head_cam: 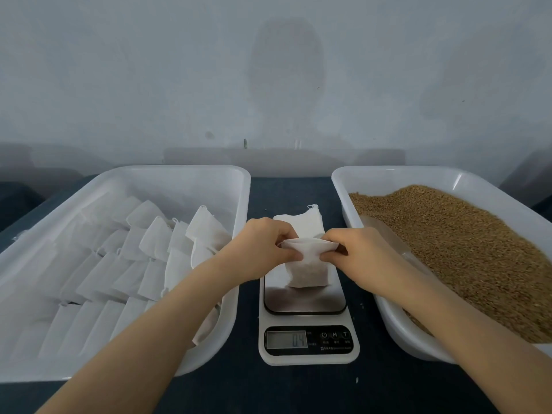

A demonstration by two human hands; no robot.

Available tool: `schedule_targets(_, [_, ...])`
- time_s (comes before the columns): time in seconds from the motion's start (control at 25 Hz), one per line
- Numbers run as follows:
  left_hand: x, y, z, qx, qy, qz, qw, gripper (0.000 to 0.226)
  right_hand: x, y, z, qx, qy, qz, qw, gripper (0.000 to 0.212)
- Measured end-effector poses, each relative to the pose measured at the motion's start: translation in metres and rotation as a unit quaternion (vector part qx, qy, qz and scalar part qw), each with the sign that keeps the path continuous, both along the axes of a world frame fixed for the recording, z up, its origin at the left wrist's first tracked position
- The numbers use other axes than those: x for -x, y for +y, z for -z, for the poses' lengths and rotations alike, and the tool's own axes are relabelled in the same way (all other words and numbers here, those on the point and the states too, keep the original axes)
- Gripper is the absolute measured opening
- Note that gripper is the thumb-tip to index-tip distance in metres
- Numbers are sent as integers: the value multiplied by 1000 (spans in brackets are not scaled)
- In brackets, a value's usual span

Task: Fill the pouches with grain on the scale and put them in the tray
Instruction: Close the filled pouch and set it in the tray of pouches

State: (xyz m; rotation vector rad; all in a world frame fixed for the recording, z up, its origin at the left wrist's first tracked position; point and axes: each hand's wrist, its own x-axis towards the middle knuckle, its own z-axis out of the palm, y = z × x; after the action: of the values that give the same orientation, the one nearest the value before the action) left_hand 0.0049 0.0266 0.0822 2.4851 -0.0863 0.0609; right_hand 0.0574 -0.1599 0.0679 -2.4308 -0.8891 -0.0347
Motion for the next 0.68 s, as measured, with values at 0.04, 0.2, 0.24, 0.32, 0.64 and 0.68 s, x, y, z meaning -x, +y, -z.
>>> schedule_targets(0.04, [0, 0, 0, 1, 0, -1, 1000, 14, 0, 0, 0, -5, 0, 0, 1000, 5])
schedule_targets(0.2, [1, -1, -1, -5, 1, 1, 1000, 11, 0, -1, 1, -11, 4, -1, 1000, 3])
schedule_targets(0.24, [1, 0, -1, -5, 1, 1, 1000, 11, 0, -1, 2, -11, 5, -2, 1000, 3])
schedule_targets(0.32, [1, 0, -1, -4, 2, 1, 1000, 10, 0, -1, 2, -9, 2, -3, 1000, 3])
schedule_targets(0.64, [1, -1, 0, -2, 5, -1, 1000, 10, 0, 0, 2, -9, 4, 0, 1000, 1])
schedule_targets(0.68, [1, -1, 0, -2, 4, -1, 1000, 10, 0, -1, 2, -9, 5, 1, 1000, 2])
